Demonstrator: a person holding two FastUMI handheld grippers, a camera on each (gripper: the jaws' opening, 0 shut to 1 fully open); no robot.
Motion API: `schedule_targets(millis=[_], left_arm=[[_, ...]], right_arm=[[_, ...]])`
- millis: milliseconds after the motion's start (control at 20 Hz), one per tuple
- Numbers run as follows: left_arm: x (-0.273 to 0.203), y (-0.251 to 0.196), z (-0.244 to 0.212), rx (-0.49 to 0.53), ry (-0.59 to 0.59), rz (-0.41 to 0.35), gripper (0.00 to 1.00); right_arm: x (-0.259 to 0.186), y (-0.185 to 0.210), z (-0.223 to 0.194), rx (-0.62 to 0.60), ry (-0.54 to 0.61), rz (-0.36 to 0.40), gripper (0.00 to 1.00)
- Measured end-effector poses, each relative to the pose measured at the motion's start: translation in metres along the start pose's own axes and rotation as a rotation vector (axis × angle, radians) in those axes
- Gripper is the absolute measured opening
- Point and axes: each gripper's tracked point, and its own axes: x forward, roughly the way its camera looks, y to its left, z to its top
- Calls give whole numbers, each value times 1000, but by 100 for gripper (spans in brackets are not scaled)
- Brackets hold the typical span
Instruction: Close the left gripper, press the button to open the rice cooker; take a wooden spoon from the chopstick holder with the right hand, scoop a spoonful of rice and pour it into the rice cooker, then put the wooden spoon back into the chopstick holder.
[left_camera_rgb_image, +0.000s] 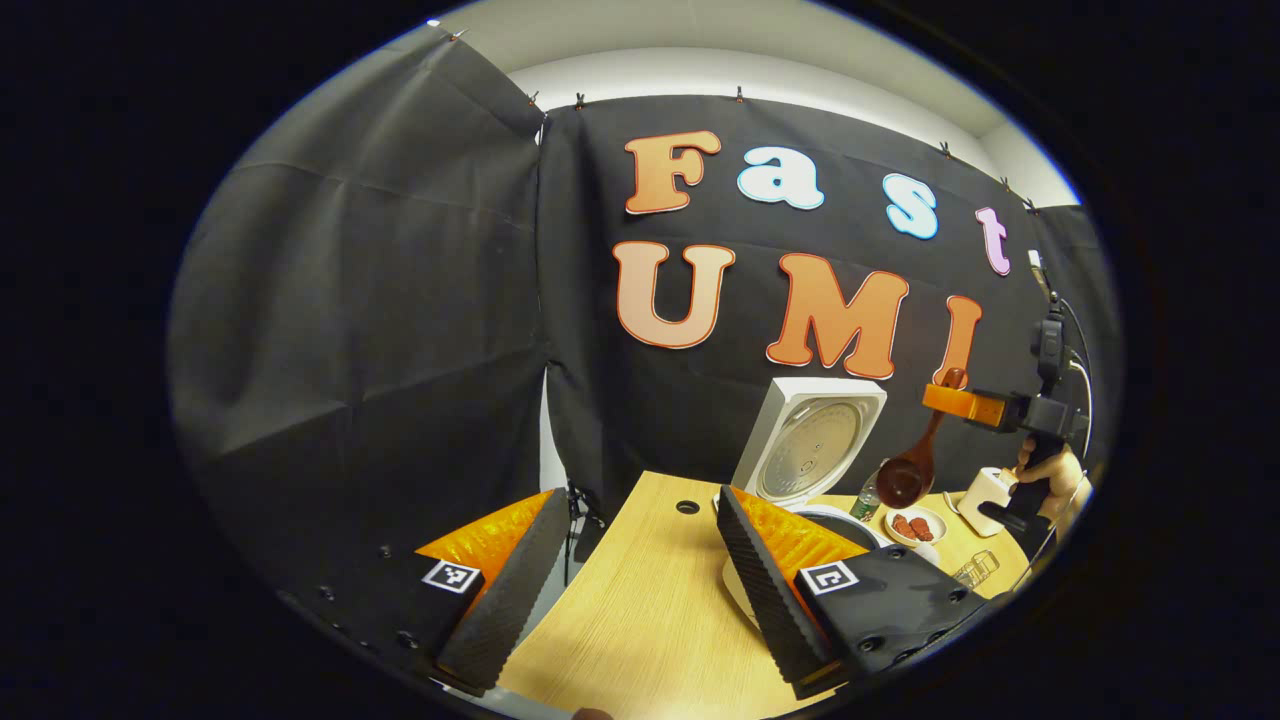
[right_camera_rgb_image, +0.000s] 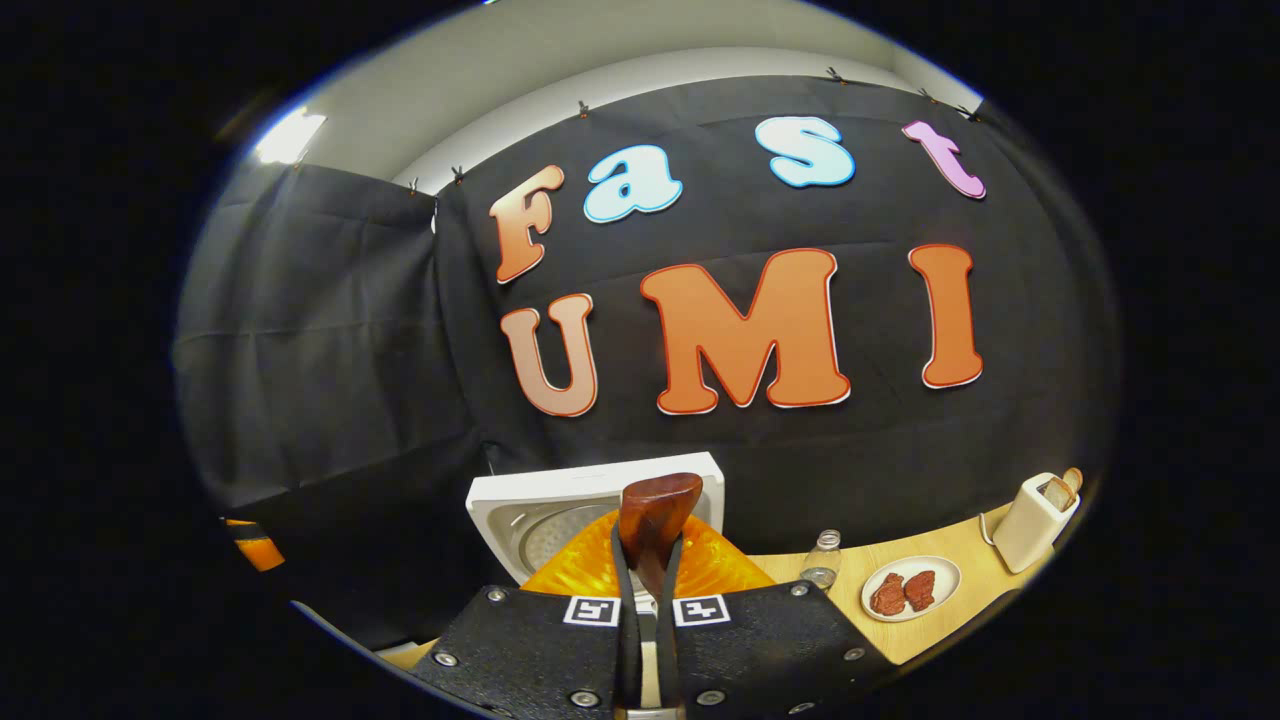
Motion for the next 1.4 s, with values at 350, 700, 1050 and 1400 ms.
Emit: schedule_targets(millis=[350, 700, 1050, 1400], left_arm=[[0, -31, 17, -4, -36, -13, 100], [5, -90, 20, -13, -45, -53, 100], [-1, -149, 31, -8, -61, -70, 100], [-14, -189, 42, 46, -77, -69, 100]], right_arm=[[-56, -91, 20, 45, -25, -105, 5], [-124, -205, 5, 107, -12, -258, 5], [-167, -297, -42, 227, 11, -368, 5], [-178, -350, -110, 328, 40, -437, 5]])
